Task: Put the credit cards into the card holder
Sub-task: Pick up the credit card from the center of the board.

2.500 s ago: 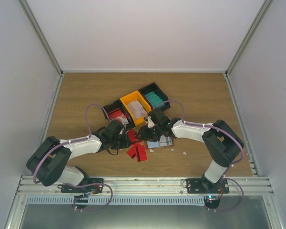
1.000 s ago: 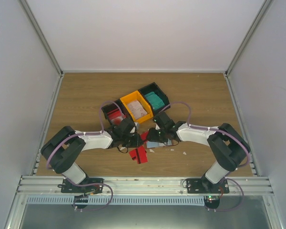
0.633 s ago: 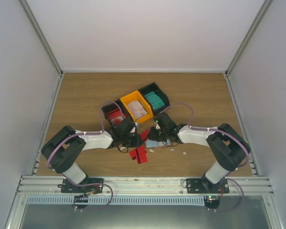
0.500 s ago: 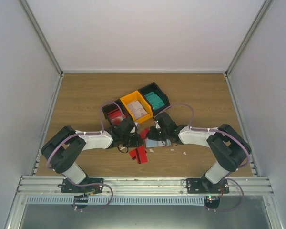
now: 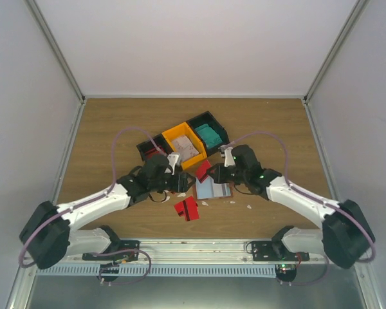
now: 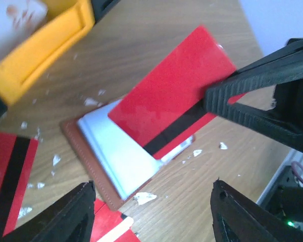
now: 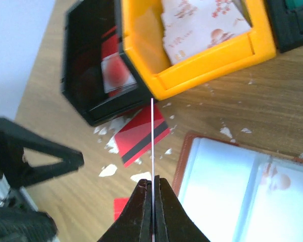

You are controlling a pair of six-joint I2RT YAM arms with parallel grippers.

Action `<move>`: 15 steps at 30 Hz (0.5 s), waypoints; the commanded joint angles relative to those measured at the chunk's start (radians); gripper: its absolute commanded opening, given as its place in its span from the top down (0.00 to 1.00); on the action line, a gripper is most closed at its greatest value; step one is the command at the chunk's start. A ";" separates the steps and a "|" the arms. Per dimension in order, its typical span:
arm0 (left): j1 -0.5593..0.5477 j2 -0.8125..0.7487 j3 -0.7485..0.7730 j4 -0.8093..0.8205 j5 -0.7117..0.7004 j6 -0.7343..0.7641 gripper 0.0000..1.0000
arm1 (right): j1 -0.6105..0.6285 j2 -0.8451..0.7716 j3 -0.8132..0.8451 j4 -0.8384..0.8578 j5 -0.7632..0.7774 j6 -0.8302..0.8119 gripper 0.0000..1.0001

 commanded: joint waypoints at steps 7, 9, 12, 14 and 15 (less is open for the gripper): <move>0.036 -0.186 0.068 -0.131 0.245 0.267 0.27 | -0.014 -0.298 -0.016 -0.195 -0.309 -0.192 0.99; 0.040 -0.190 0.099 -0.175 0.304 0.291 0.27 | -0.015 -0.347 -0.030 -0.184 -0.382 -0.204 0.99; 0.043 -0.204 0.120 -0.212 0.387 0.325 0.28 | -0.014 -0.397 -0.053 -0.148 -0.513 -0.227 1.00; 0.048 -0.218 0.124 -0.215 0.433 0.344 0.29 | -0.014 -0.415 -0.063 -0.143 -0.555 -0.249 1.00; 0.051 -0.223 0.128 -0.215 0.460 0.353 0.30 | -0.015 -0.420 -0.066 -0.143 -0.572 -0.258 0.99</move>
